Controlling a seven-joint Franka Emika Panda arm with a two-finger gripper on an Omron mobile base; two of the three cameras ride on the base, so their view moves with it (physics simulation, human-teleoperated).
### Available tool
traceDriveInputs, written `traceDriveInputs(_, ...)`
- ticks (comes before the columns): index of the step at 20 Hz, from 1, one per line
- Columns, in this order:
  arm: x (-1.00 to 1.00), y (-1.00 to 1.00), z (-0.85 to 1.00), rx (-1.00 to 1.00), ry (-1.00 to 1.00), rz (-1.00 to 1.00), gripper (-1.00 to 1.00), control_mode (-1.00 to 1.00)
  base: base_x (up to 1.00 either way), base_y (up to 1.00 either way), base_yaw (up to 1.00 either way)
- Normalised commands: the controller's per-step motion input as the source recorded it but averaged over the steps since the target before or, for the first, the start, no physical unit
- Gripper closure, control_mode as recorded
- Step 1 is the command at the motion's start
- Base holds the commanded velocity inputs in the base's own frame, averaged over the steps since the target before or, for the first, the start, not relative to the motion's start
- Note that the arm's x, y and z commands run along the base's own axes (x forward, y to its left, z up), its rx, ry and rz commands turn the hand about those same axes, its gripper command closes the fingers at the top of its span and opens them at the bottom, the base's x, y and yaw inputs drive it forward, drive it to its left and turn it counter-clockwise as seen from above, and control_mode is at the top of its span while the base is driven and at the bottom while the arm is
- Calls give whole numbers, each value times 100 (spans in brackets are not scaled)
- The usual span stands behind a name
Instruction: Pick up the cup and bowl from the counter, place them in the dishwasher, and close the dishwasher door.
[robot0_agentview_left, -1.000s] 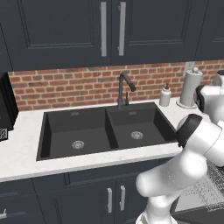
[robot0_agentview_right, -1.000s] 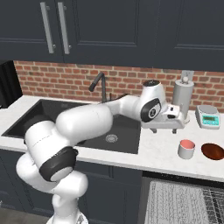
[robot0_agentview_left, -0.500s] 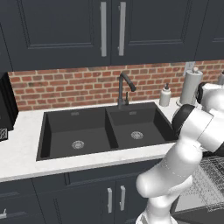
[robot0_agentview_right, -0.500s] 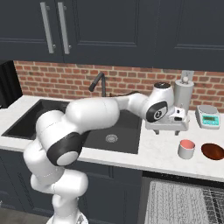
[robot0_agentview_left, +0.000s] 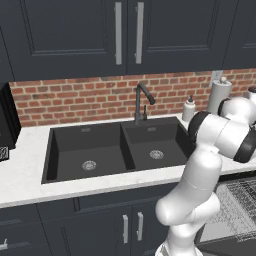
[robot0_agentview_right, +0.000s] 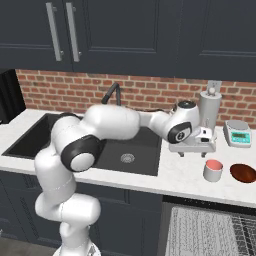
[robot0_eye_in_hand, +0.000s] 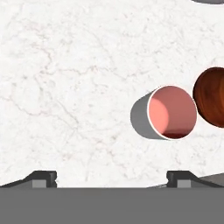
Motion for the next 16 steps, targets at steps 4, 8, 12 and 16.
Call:
traceDriveInputs(4, 0, -38, -15, 0, 5, -11, -100, -100, 0, 0, 0)
traceDriveInputs(8, 0, -12, -2, 0, 5, -9, -100, -100, 0, 0, 0)
traceDriveInputs(12, 12, 0, -4, 0, 0, 0, -100, -100, 0, 0, 0)
traceDriveInputs(16, 25, -1, -9, 0, 0, 0, -100, -100, 0, 0, 0)
